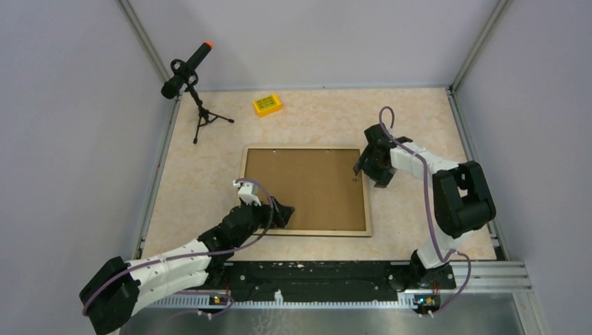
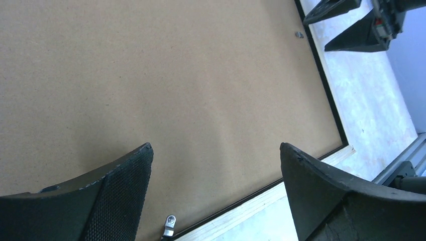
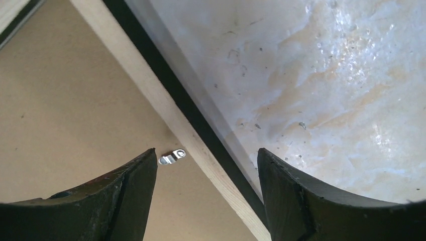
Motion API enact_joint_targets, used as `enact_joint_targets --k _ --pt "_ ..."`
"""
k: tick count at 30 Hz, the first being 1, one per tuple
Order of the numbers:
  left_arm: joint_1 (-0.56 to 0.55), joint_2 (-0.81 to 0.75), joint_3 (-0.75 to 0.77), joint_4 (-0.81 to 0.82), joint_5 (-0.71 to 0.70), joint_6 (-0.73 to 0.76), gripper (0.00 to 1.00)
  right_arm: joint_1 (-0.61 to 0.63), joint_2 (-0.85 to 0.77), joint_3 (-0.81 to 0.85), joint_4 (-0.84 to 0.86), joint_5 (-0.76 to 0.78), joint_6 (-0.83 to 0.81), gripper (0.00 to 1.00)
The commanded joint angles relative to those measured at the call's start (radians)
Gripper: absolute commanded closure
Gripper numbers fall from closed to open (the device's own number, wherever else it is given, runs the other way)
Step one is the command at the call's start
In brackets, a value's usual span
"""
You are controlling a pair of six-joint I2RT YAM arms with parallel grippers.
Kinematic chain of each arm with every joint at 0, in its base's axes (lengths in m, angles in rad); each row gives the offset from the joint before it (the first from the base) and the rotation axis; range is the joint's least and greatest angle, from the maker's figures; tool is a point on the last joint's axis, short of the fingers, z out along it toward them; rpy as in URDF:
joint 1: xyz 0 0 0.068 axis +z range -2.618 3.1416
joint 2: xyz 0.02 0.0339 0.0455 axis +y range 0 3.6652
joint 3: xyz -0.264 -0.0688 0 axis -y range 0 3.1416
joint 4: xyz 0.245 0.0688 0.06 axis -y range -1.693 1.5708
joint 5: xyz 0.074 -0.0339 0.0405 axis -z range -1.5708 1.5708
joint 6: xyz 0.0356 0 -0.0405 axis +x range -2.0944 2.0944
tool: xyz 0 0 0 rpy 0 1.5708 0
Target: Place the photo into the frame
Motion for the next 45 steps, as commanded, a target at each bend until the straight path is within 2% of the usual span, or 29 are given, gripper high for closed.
enact_joint_targets --k 1,10,13,15,19,23,29,33,36,43,45 --pt "0.004 -0.041 -0.032 0.058 -0.005 0.003 0.02 0.026 0.025 0.031 -0.038 0.042 0.083 0.29" --pt "0.003 0.001 -0.011 0.054 -0.001 0.007 0.02 0.046 0.08 0.04 -0.031 0.053 0.071 0.33" --pt "0.019 0.021 0.036 -0.004 -0.018 -0.001 0.02 0.048 0.081 0.034 -0.03 0.043 0.059 0.42" --pt "0.069 0.046 0.101 -0.058 -0.013 0.003 0.02 0.049 0.072 0.011 -0.016 0.04 0.052 0.45" --pt "0.236 0.122 0.218 -0.151 0.025 0.03 0.02 0.049 0.06 -0.026 0.001 0.036 0.025 0.54" --pt "0.352 0.214 0.311 -0.236 -0.023 0.038 0.02 0.049 0.062 -0.029 -0.002 0.053 -0.015 0.63" --pt "0.498 0.269 0.387 -0.305 -0.058 0.033 0.02 0.05 0.076 -0.009 -0.002 0.082 -0.102 0.75" --pt "0.563 0.269 0.402 -0.332 -0.102 0.027 0.02 0.049 0.091 0.003 0.003 0.113 -0.172 0.91" --pt "0.608 0.285 0.395 -0.324 -0.084 0.014 0.02 0.043 0.097 -0.011 0.042 0.117 -0.25 1.0" --pt "0.69 0.347 0.324 -0.217 0.086 -0.049 0.02 0.015 0.1 -0.062 0.206 -0.038 -0.467 1.0" --pt "0.697 0.355 0.318 -0.213 0.105 -0.045 0.02 0.014 0.106 -0.042 0.206 -0.056 -0.515 1.0"
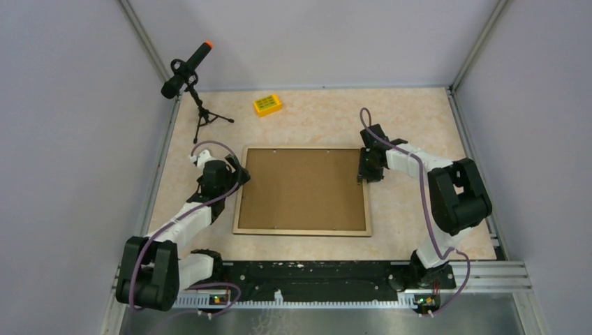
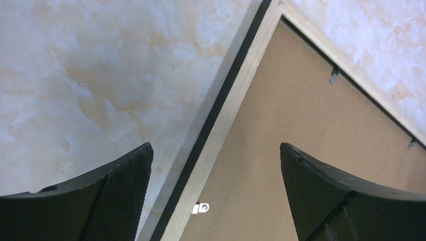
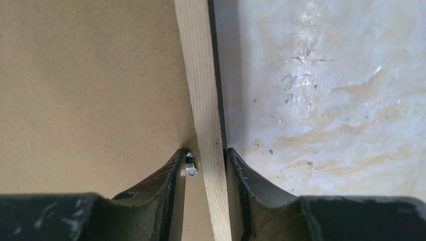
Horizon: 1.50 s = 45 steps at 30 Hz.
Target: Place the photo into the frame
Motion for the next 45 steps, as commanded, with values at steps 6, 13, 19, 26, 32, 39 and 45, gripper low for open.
enact_joint_targets --k 6,13,19,26,32,39,45 --pt "0.032 0.033 -0.027 0.074 0.113 -0.005 0.02 -0.011 0.045 0.057 0.021 -0.047 -0.193 0.5" --pt "0.044 0.06 -0.027 0.073 0.142 -0.01 0.02 -0.004 -0.033 -0.007 0.018 -0.085 -0.2 0.46" --pt "0.053 0.072 -0.027 0.085 0.167 -0.002 0.02 -0.004 0.007 -0.008 0.026 -0.083 -0.205 0.61" --pt "0.053 0.071 -0.036 0.089 0.186 -0.003 0.02 0.0 -0.014 -0.03 -0.004 -0.076 -0.22 0.64" --pt "0.054 0.071 -0.04 0.096 0.192 -0.004 0.02 0.002 -0.024 -0.051 -0.018 -0.08 -0.219 0.63" --pt "0.057 0.068 -0.049 0.101 0.191 -0.008 0.02 0.005 -0.029 -0.059 -0.023 -0.082 -0.238 0.58" --pt "0.06 0.068 -0.052 0.107 0.197 -0.008 0.02 0.005 -0.04 -0.065 -0.023 -0.073 -0.247 0.59"
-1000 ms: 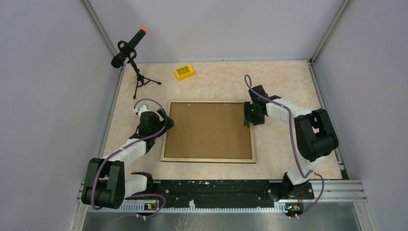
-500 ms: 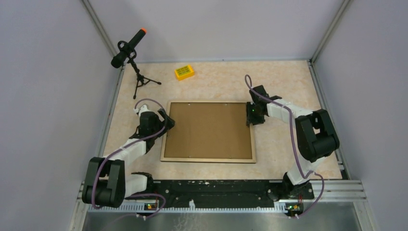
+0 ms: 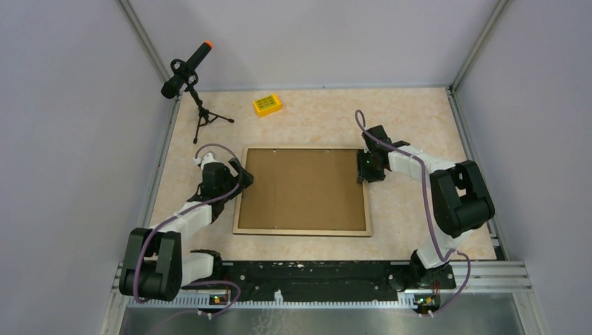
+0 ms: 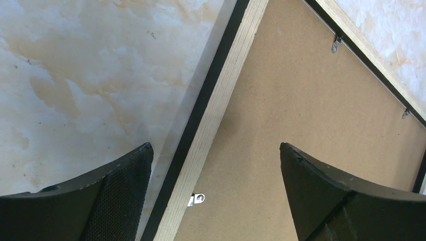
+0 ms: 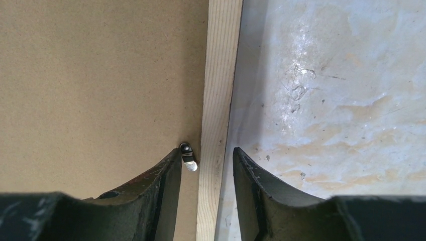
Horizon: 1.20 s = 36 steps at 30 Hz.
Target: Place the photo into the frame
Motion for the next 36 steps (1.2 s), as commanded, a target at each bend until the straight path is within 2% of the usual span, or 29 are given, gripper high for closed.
enact_joint_targets --k 1,6,9,18,23,30,31,33,34,36 --pt "0.008 -0.001 -0.013 0.052 0.009 0.001 0.02 0.015 -0.013 -0.032 -0.063 0.014 -0.029 0.62" --pt "0.011 -0.001 -0.014 0.057 0.01 0.003 0.02 0.015 0.002 -0.029 -0.044 0.016 -0.03 0.81" --pt "0.011 -0.001 -0.014 0.058 0.009 0.004 0.02 0.014 0.016 -0.019 -0.036 0.016 -0.03 0.87" --pt "0.014 0.0 -0.016 0.068 0.048 0.01 0.02 0.015 0.011 -0.004 -0.019 0.011 -0.035 0.88" --pt "0.015 0.0 -0.016 0.073 0.055 0.013 0.02 0.014 0.026 0.016 -0.019 0.025 -0.051 1.0" --pt "0.016 -0.008 -0.019 0.078 0.06 0.018 0.02 0.014 0.033 0.051 -0.019 0.019 -0.064 1.0" --pt "0.016 -0.01 -0.02 0.078 0.059 0.017 0.02 0.015 0.029 0.058 -0.026 0.011 -0.064 0.97" --pt "0.015 -0.017 -0.021 0.076 0.064 0.019 0.02 0.02 0.011 0.066 -0.042 0.006 -0.066 0.71" --pt "0.016 -0.021 -0.022 0.075 0.066 0.02 0.02 0.025 0.003 0.068 -0.05 0.007 -0.067 0.61" --pt "0.016 -0.024 -0.025 0.073 0.067 0.018 0.02 0.03 -0.004 0.065 -0.062 0.021 -0.065 0.54"
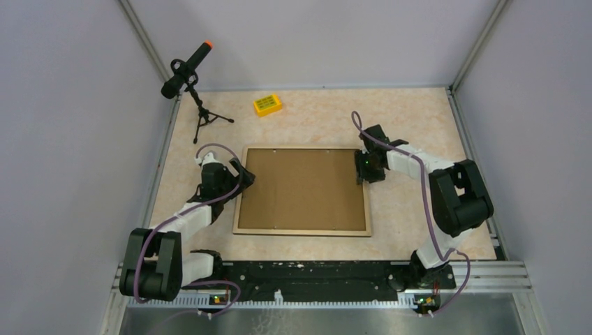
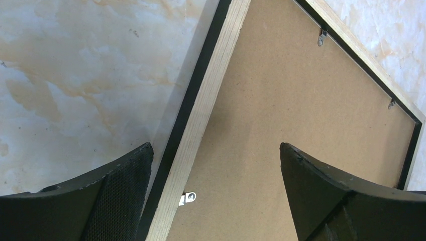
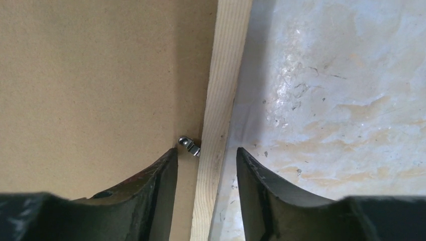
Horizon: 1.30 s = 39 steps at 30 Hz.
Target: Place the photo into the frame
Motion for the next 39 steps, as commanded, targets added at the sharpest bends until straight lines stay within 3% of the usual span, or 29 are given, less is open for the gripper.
enact_joint_targets --k 1,5,15,18,20,24,28,32,34,39 --pt "0.005 -0.023 -0.017 0.037 0.012 0.014 0.02 0.022 -0.011 0.031 -0.027 0.018 -0.021 0.53" --pt "0.006 -0.026 -0.014 0.034 0.015 0.015 0.02 0.023 -0.017 -0.006 -0.019 0.009 -0.006 0.55" --pt "0.005 -0.023 -0.013 0.032 0.025 0.019 0.02 0.023 -0.001 -0.006 0.01 0.061 -0.007 0.9" --pt "0.006 -0.03 -0.008 0.025 0.04 0.026 0.02 0.023 0.009 0.01 0.01 0.062 -0.006 0.93" --pt "0.006 -0.042 0.002 0.005 0.065 0.034 0.02 0.024 0.002 0.009 0.01 0.042 -0.003 0.89" --pt "0.006 -0.093 0.037 -0.044 0.135 0.028 0.02 0.023 -0.063 -0.015 0.005 0.002 0.012 0.61" --pt "0.004 -0.179 0.055 -0.061 0.271 0.021 0.02 0.023 -0.144 -0.061 -0.005 -0.008 0.017 0.45" --pt "0.002 -0.246 0.036 -0.003 0.439 -0.023 0.01 0.023 -0.19 -0.138 0.009 -0.045 0.049 0.43" --pt "-0.009 -0.263 0.032 0.0 0.513 -0.042 0.02 0.023 -0.214 -0.183 0.021 -0.06 0.096 0.47" --pt "-0.125 -0.319 0.03 -0.07 0.551 -0.038 0.01 0.039 -0.325 -0.339 0.12 -0.102 0.21 0.52"
